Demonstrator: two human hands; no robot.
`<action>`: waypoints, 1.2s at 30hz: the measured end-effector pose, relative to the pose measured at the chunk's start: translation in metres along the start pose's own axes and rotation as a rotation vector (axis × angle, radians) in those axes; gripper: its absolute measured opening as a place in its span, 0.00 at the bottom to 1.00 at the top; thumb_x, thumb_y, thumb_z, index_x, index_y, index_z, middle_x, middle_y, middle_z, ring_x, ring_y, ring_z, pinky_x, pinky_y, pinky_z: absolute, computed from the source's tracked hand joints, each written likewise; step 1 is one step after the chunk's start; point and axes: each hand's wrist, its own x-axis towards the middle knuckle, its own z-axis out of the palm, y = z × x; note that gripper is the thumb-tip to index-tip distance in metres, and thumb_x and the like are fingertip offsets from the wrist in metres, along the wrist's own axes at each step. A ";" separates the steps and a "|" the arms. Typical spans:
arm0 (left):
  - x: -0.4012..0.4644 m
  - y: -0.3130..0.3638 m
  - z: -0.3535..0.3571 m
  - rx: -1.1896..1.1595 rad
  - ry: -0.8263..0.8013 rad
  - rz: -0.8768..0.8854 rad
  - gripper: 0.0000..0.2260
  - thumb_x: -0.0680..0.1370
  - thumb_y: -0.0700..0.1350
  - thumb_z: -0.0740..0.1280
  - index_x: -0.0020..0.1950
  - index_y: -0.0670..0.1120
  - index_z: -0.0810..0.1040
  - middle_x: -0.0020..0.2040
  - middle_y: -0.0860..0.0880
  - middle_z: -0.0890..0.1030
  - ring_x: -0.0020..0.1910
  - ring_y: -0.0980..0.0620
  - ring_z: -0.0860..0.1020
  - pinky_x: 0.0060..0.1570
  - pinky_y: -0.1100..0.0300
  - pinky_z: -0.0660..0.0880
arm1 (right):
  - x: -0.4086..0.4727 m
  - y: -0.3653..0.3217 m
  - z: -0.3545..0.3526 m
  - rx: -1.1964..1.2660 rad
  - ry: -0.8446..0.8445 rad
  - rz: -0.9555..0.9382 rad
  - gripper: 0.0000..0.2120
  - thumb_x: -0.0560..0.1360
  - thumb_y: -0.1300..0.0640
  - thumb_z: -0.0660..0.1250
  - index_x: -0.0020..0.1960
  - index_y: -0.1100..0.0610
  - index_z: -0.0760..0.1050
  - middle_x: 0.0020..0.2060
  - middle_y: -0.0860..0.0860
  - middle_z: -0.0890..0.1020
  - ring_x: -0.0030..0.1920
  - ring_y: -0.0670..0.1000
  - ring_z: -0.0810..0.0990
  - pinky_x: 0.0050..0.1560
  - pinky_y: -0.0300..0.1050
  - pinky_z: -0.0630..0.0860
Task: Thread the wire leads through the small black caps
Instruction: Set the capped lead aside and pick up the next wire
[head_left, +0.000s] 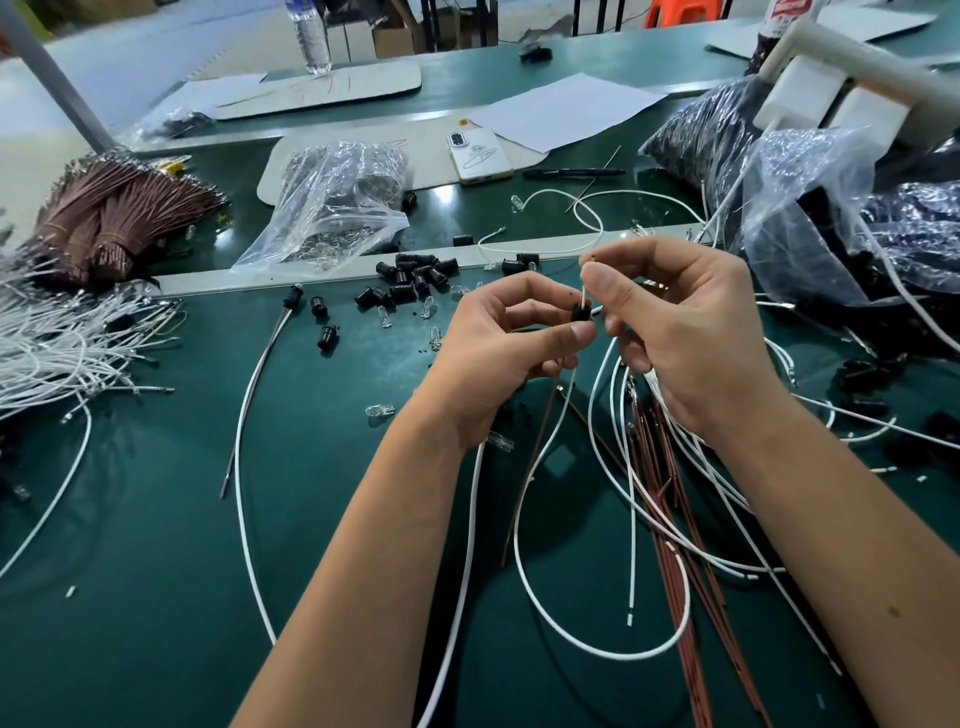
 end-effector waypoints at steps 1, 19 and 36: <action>0.000 0.000 0.000 0.002 0.000 0.000 0.08 0.73 0.36 0.76 0.46 0.46 0.81 0.39 0.47 0.82 0.33 0.50 0.79 0.39 0.59 0.75 | 0.000 0.000 0.001 -0.002 -0.004 0.000 0.03 0.76 0.59 0.76 0.50 0.57 0.85 0.36 0.50 0.83 0.29 0.47 0.75 0.23 0.38 0.65; 0.001 0.000 0.003 0.057 0.086 0.022 0.07 0.71 0.40 0.77 0.45 0.48 0.82 0.39 0.48 0.83 0.33 0.51 0.79 0.32 0.62 0.73 | -0.002 -0.003 0.006 -0.121 0.098 -0.015 0.05 0.78 0.59 0.73 0.43 0.57 0.83 0.28 0.47 0.78 0.25 0.46 0.73 0.22 0.40 0.68; -0.001 0.001 0.005 0.073 0.030 0.001 0.07 0.73 0.38 0.76 0.45 0.48 0.82 0.39 0.49 0.83 0.33 0.52 0.79 0.32 0.64 0.72 | 0.002 -0.004 0.005 0.219 -0.038 0.156 0.14 0.81 0.72 0.58 0.53 0.64 0.81 0.36 0.55 0.79 0.31 0.47 0.73 0.24 0.36 0.67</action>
